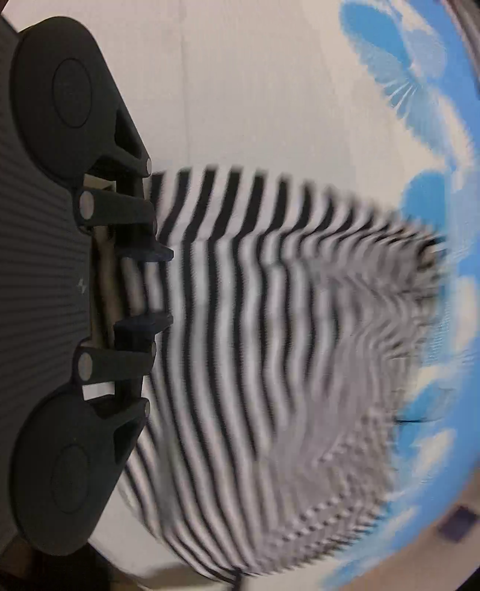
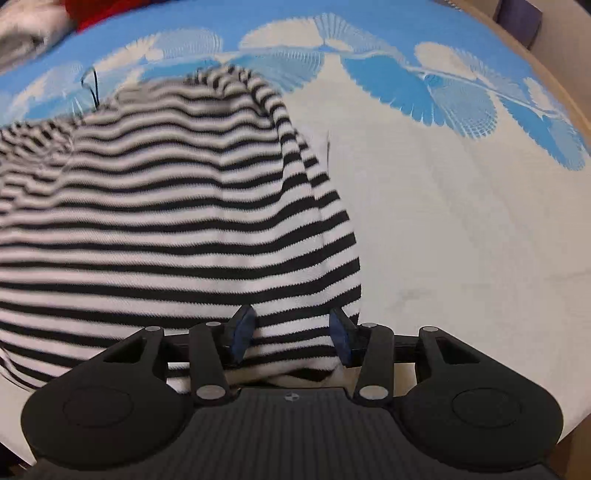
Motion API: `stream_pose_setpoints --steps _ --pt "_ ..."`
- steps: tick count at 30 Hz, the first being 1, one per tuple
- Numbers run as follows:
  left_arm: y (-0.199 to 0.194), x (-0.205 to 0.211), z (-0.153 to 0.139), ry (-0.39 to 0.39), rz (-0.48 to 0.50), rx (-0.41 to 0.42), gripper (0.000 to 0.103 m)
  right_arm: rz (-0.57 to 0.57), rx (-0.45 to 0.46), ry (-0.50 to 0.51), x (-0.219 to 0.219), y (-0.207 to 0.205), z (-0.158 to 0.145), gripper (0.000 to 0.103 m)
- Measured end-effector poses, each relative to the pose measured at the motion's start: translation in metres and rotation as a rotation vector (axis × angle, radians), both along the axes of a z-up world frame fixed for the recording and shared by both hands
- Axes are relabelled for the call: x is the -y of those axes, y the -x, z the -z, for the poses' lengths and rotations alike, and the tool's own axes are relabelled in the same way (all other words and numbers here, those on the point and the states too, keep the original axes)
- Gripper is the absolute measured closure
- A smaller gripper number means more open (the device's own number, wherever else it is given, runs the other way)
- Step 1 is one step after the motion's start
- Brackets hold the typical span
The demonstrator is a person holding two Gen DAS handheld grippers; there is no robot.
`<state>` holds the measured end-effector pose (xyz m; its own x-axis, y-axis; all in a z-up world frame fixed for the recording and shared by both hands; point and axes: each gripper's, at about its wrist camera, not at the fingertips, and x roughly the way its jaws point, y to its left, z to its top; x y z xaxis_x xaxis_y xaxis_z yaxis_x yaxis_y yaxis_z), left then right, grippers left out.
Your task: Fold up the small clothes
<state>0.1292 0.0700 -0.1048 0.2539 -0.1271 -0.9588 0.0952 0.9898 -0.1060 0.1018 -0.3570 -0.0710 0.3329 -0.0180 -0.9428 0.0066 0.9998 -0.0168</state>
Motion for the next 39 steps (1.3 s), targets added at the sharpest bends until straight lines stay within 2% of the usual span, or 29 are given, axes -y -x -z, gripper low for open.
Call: stream_pose_setpoints --steps 2,3,4,6,9,12,14,17,19,21,27,33,39 --pt "0.006 -0.006 0.0 -0.015 -0.013 -0.004 0.07 0.006 -0.021 0.016 0.003 0.004 0.002 0.057" --pt "0.008 -0.012 0.007 -0.056 -0.028 -0.037 0.07 0.001 -0.042 0.032 0.004 0.006 0.006 0.056" --pt "0.008 -0.018 0.014 -0.094 -0.05 -0.068 0.07 0.0 -0.053 0.04 0.005 0.007 0.009 0.051" --pt "0.008 -0.027 0.009 -0.06 -0.084 -0.051 0.07 0.025 -0.043 0.02 0.009 0.011 0.006 0.051" --pt "0.021 -0.032 -0.028 -0.035 -0.111 0.112 0.07 0.043 0.017 -0.004 0.008 0.017 -0.01 0.054" --pt "0.039 -0.037 -0.073 0.042 -0.15 0.282 0.065 0.001 0.158 -0.027 -0.008 0.031 -0.039 0.054" --pt "0.052 -0.038 -0.096 0.065 -0.162 0.348 0.065 -0.031 0.236 -0.035 -0.023 0.038 -0.054 0.054" --pt "0.07 -0.043 -0.124 0.073 -0.182 0.414 0.061 -0.065 0.309 -0.08 -0.053 0.049 -0.069 0.054" --pt "0.089 -0.047 -0.138 0.073 -0.202 0.451 0.056 -0.102 0.341 -0.107 -0.078 0.056 -0.075 0.058" --pt "0.11 -0.057 -0.15 0.087 -0.237 0.485 0.055 -0.151 0.367 -0.136 -0.103 0.06 -0.079 0.061" --pt "0.151 -0.077 -0.176 0.086 -0.317 0.603 0.049 -0.329 0.433 -0.171 -0.187 0.071 -0.081 0.09" --pt "0.152 -0.088 -0.177 0.06 -0.343 0.605 0.049 -0.493 0.434 -0.257 -0.267 0.073 -0.072 0.093" --pt "0.159 -0.101 -0.179 0.08 -0.377 0.652 0.049 -0.666 0.383 -0.257 -0.34 0.086 -0.046 0.093"
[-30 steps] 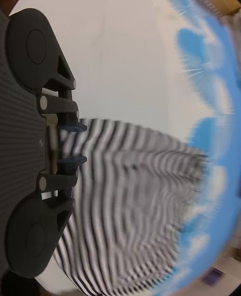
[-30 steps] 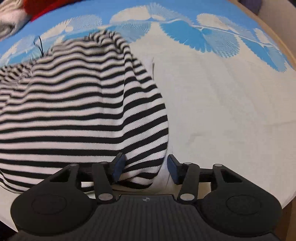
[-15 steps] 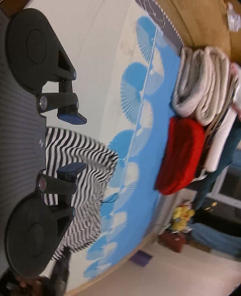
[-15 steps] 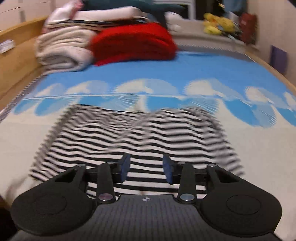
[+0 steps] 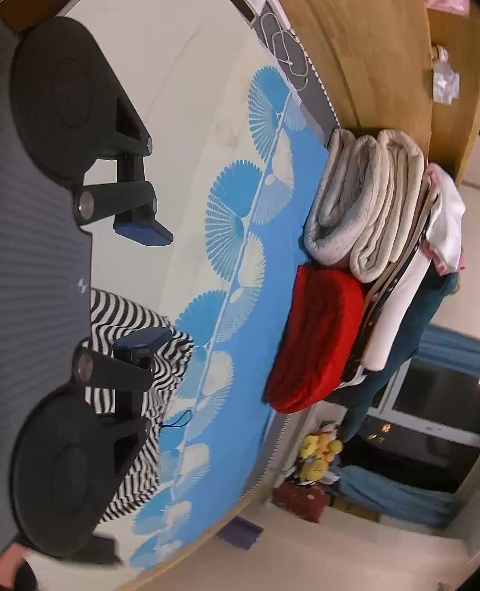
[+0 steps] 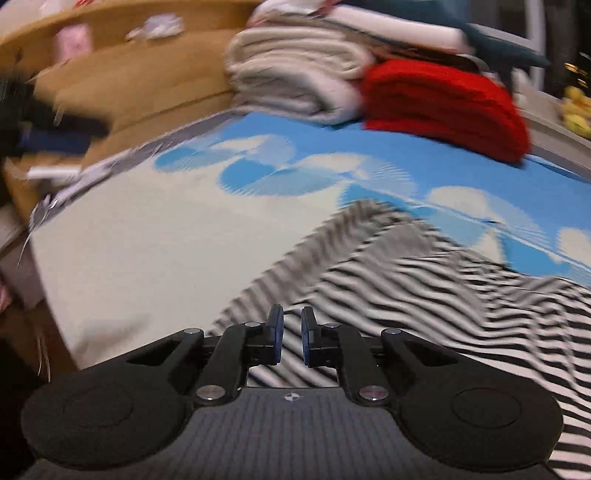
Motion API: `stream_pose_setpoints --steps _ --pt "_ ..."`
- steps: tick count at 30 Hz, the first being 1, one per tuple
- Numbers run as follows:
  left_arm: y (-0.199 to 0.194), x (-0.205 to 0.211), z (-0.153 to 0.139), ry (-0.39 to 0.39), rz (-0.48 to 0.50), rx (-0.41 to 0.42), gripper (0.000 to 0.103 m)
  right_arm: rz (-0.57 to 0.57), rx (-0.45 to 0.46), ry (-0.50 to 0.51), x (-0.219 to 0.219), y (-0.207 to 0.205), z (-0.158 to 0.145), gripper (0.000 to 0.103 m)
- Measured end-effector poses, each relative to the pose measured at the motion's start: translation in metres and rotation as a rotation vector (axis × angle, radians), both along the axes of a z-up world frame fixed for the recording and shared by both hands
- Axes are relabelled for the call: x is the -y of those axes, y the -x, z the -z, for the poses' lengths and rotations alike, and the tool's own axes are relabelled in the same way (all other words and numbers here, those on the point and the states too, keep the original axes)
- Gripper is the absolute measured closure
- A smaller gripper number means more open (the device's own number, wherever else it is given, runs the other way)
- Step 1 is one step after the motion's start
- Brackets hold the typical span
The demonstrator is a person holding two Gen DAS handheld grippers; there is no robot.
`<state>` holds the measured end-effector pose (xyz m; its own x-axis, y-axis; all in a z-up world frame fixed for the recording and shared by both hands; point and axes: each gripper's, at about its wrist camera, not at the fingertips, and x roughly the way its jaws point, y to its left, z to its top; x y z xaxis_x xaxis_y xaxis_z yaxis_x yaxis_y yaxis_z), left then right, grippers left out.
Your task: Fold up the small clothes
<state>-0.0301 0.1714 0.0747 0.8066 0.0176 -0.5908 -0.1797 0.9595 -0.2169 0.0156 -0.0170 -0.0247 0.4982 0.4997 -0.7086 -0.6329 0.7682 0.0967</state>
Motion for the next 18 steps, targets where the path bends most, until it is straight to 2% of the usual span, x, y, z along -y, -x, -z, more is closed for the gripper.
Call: stream_pose_setpoints --steps 2,5,11,13,17,18 --pt "0.0 -0.005 0.0 0.018 -0.012 0.002 0.049 -0.049 -0.006 0.026 -0.019 0.004 0.01 0.093" --pt "0.0 -0.008 -0.001 0.021 -0.015 0.002 0.049 -0.101 -0.007 0.058 -0.043 0.009 0.024 0.083" --pt "-0.002 -0.012 -0.001 0.013 -0.014 -0.002 0.049 -0.166 -0.054 0.12 -0.072 0.009 0.056 0.078" --pt "-0.002 -0.013 0.0 0.02 -0.017 -0.004 0.049 -0.168 -0.092 0.134 -0.076 0.007 0.066 0.065" --pt "-0.004 -0.019 0.001 0.035 -0.027 -0.008 0.049 -0.176 -0.034 0.177 -0.084 0.009 0.07 0.066" --pt "-0.005 -0.02 0.002 0.041 -0.029 -0.011 0.049 -0.163 -0.03 0.181 -0.084 0.007 0.07 0.081"
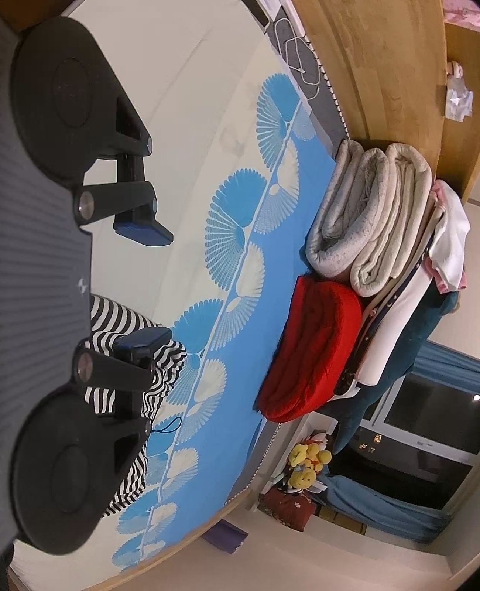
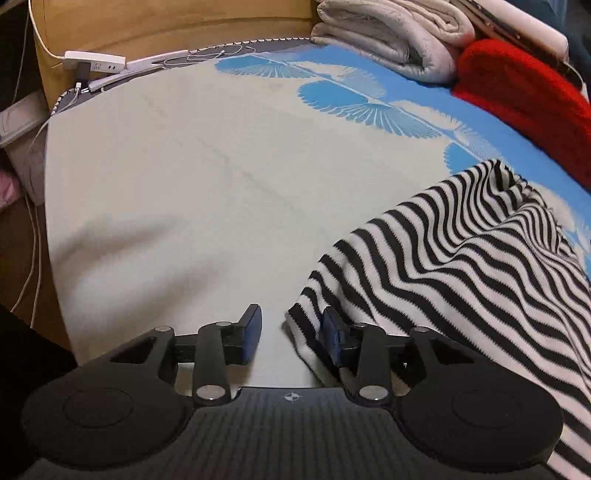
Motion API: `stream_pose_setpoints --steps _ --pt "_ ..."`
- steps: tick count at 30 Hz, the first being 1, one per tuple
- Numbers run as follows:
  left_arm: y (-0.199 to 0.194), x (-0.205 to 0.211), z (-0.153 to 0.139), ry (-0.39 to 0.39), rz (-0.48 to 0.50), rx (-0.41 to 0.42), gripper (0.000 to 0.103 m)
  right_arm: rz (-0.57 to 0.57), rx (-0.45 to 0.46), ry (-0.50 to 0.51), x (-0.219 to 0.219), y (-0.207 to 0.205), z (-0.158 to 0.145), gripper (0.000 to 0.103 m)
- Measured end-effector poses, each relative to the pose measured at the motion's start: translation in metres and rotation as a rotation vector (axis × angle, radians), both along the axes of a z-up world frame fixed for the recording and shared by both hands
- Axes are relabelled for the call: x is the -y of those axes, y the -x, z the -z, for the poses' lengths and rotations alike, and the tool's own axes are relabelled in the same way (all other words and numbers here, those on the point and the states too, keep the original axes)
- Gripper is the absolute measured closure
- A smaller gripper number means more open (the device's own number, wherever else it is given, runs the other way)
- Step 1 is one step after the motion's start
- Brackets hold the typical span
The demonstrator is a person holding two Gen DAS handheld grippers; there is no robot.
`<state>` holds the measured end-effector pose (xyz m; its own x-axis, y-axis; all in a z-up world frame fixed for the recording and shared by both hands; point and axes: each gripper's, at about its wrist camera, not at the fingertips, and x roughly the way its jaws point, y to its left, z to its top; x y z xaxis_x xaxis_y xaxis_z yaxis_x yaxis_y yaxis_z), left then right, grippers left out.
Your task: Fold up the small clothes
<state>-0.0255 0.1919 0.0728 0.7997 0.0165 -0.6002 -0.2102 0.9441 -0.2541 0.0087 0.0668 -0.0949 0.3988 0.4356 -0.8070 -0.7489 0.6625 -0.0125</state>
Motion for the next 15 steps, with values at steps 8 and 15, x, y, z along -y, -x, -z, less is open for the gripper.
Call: stream_pose_setpoints --steps 8,15 --pt "-0.025 0.009 0.013 0.087 0.062 -0.052 0.03 0.137 0.025 -0.186 0.05 -0.017 -0.06 0.095" --pt "-0.082 0.029 0.06 0.337 0.176 -0.168 0.017 0.338 0.035 -0.409 0.153 -0.027 -0.123 0.096"
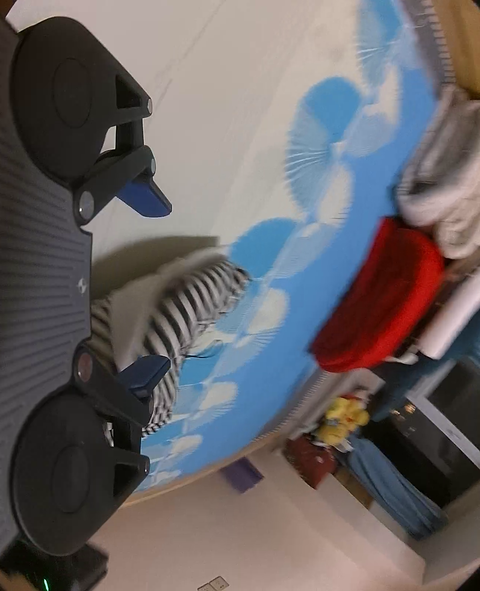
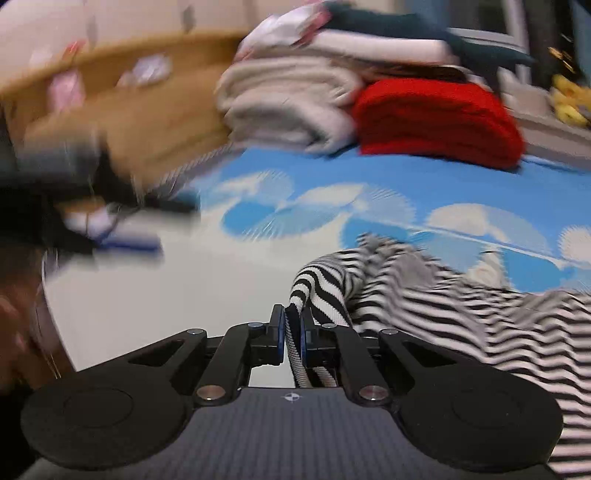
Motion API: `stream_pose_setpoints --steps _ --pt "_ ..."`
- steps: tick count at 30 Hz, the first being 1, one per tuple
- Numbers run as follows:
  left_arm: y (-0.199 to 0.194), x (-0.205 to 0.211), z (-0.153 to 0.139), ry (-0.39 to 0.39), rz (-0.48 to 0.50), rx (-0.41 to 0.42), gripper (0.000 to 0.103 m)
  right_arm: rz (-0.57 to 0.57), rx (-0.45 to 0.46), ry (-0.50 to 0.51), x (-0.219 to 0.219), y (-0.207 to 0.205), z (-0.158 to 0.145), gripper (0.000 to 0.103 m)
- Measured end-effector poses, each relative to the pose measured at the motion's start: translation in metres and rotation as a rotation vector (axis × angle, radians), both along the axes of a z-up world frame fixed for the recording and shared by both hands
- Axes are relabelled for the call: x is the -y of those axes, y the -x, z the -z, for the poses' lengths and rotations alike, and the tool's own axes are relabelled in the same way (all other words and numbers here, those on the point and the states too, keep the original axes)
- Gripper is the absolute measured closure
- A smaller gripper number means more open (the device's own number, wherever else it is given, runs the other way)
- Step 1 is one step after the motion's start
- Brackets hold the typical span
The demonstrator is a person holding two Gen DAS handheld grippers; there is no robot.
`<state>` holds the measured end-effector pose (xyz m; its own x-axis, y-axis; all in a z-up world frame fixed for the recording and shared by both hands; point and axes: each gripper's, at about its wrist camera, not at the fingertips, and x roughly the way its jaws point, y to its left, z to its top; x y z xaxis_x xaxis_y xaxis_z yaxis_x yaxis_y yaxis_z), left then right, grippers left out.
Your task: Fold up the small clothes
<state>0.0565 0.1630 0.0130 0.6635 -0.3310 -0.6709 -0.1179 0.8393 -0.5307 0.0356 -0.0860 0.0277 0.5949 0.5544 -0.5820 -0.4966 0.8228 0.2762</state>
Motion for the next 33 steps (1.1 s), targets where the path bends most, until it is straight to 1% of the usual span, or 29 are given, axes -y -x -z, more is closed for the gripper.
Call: stream_pose_setpoints --steps 1,3,6,7,9,11,14,16,18,19,20,21,22,24,26,28,30,31,33 --pt "-0.007 0.006 0.004 0.019 0.01 -0.016 0.017 0.028 0.006 -0.031 0.018 -0.001 -0.007 0.096" --pt "-0.022 0.02 0.012 0.09 0.046 -0.029 0.017 0.064 0.022 -0.06 0.046 -0.003 -0.017 0.096" --pt "-0.048 0.045 0.027 0.227 0.103 -0.058 0.012 0.083 0.017 -0.079 0.079 -0.003 -0.021 0.096" --pt "-0.058 0.052 0.032 0.274 0.105 -0.071 0.012 0.08 0.017 -0.075 0.086 -0.001 -0.021 0.096" --pt "-0.075 0.063 0.042 0.33 0.09 -0.093 0.012 0.065 0.02 -0.063 0.094 0.005 -0.021 0.096" --pt "-0.092 0.073 0.051 0.347 0.083 -0.099 0.011 0.037 0.036 -0.062 0.097 0.01 -0.023 0.096" --pt "-0.116 0.083 0.065 0.332 0.092 -0.131 0.011 0.007 0.042 -0.055 0.097 0.014 -0.025 0.096" --pt "-0.128 0.086 0.074 0.306 0.093 -0.138 0.011 -0.005 0.041 -0.051 0.097 0.017 -0.028 0.096" --pt "-0.136 0.086 0.08 0.308 0.104 -0.135 0.013 -0.014 0.034 -0.052 0.095 0.016 -0.03 0.096" --pt "-0.138 0.086 0.08 0.296 0.115 -0.112 0.027 -0.02 0.03 -0.055 0.092 0.016 -0.03 0.096" --pt "-0.139 0.087 0.079 0.253 0.124 -0.091 0.056 -0.026 0.029 -0.058 0.09 0.016 -0.03 0.096" --pt "-0.14 0.087 0.079 0.207 0.14 -0.088 0.075 -0.032 0.026 -0.064 0.087 0.015 -0.03 0.096" --pt "-0.142 0.085 0.08 0.186 0.154 -0.1 0.089 -0.036 0.016 -0.08 0.084 0.013 -0.03 0.096" --pt "-0.141 0.073 0.073 0.169 0.145 -0.088 0.091 -0.039 -0.01 -0.115 0.076 0.009 -0.029 0.096" --pt "-0.136 0.054 0.056 0.142 0.126 -0.061 0.092 -0.062 -0.022 -0.169 0.064 0.007 -0.031 0.096" --pt "-0.125 0.033 0.037 0.146 0.104 -0.015 0.092 -0.097 -0.018 -0.24 0.052 0.006 -0.035 0.096" --pt "-0.114 0.018 0.021 0.125 0.077 0.027 0.092 -0.127 -0.011 -0.307 0.043 0.007 -0.04 0.096" --pt "-0.11 0.013 0.017 0.122 0.062 0.032 0.092 -0.134 -0.012 -0.326 0.04 0.007 -0.041 0.096" --pt "-0.109 0.013 0.014 0.114 0.046 0.022 0.092 -0.135 -0.024 -0.332 0.037 0.007 -0.041 0.096"
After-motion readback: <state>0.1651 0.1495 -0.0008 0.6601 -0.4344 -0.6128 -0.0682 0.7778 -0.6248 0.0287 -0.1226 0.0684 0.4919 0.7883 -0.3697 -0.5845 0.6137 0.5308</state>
